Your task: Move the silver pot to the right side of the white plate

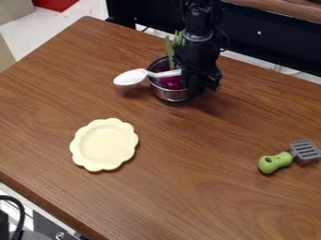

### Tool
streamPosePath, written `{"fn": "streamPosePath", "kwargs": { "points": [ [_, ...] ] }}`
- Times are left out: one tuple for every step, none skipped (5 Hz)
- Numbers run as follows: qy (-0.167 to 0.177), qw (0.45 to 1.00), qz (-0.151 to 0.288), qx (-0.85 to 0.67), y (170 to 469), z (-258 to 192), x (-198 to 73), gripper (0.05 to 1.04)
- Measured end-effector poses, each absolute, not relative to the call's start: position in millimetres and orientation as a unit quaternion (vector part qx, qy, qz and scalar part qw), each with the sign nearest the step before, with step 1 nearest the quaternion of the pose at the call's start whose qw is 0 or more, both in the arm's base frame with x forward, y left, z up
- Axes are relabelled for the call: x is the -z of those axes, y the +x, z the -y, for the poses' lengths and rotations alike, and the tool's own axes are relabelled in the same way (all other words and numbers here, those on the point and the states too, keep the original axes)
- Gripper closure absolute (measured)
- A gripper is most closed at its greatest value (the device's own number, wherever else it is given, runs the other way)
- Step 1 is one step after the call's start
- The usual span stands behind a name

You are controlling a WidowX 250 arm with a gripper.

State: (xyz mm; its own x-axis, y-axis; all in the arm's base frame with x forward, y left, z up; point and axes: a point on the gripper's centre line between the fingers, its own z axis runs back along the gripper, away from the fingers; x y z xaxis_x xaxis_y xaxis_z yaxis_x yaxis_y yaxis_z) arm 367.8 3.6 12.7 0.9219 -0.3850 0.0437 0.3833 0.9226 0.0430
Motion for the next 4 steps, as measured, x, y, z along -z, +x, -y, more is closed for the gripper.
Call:
{"fn": "streamPosePath", "kwargs": {
  "points": [
    [0.024,0.973,0.017,0.227,360.2,-0.2,-8.2,1.018],
    [0.02,0.964,0.016,0.264,345.4,4.0,-8.8,1.018],
    [0.007,0.955,0.021,0.296,325.9,8.6,-10.6,1.018],
    [-0.002,0.943,0.017,0.332,301.3,14.7,-11.4,1.018]
  ]
}}
